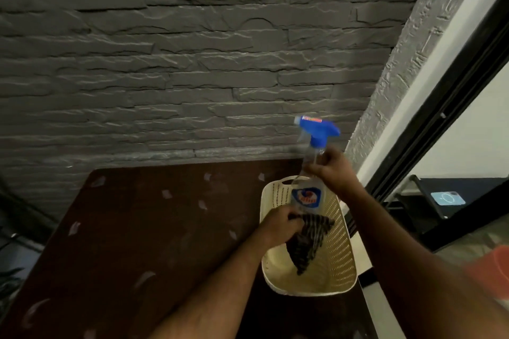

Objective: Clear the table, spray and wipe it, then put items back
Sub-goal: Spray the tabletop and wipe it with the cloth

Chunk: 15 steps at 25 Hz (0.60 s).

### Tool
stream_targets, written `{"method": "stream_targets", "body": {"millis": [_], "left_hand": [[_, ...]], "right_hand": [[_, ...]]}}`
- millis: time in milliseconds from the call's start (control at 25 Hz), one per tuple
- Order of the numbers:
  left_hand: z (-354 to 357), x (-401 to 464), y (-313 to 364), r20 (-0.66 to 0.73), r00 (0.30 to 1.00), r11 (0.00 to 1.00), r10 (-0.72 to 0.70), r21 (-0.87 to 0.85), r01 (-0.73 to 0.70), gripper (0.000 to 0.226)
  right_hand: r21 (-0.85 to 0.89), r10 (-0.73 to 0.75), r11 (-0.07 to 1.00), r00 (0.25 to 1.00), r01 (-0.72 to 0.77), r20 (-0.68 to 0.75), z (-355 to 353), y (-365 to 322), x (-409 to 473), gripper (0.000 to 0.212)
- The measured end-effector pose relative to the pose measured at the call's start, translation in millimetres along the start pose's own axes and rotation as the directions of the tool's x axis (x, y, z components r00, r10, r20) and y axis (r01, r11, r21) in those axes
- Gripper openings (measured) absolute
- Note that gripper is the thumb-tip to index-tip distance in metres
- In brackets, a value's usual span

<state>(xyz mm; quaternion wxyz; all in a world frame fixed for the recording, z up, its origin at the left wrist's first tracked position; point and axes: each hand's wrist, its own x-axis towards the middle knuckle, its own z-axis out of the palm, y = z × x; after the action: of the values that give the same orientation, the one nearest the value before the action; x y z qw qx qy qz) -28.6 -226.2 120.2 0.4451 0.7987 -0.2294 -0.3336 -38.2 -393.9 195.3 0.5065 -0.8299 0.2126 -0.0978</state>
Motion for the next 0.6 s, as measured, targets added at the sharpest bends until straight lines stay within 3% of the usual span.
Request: {"method": "stream_targets", "body": {"millis": [120, 240, 400, 600], "left_hand": [[-42.5, -11.2, 23.2, -0.222, 0.973, 0.926, -0.057, -0.377, -0.032, 0.016], [-85.4, -21.8, 28.6, -0.375, 0.908, 0.784, -0.188, -0.614, -0.09, 0.014], [-132.2, -38.1, 14.6, -0.413, 0.873, 0.612, -0.259, -0.77, -0.183, 0.011], [-174.5, -68.7, -35.6, -0.4, 0.855, 0.497, -0.33, -0.843, -0.203, 0.037]], "right_hand": [[0.098, -0.118, 0.988, 0.993, 0.118, -0.004, -4.7, -45.3, 8.0, 0.025], [0.244, -0.204, 0.951, 0.978, 0.189, 0.038, 2.4, -84.5, 9.0, 0.019], [0.394, -0.266, 0.899, 0.953, 0.192, 0.142, 37.2, -112.6, 6.6, 0.032], [0.436, -0.221, 0.899, 0.908, 0.049, 0.354, 105.6, -132.4, -0.3, 0.036]]}}
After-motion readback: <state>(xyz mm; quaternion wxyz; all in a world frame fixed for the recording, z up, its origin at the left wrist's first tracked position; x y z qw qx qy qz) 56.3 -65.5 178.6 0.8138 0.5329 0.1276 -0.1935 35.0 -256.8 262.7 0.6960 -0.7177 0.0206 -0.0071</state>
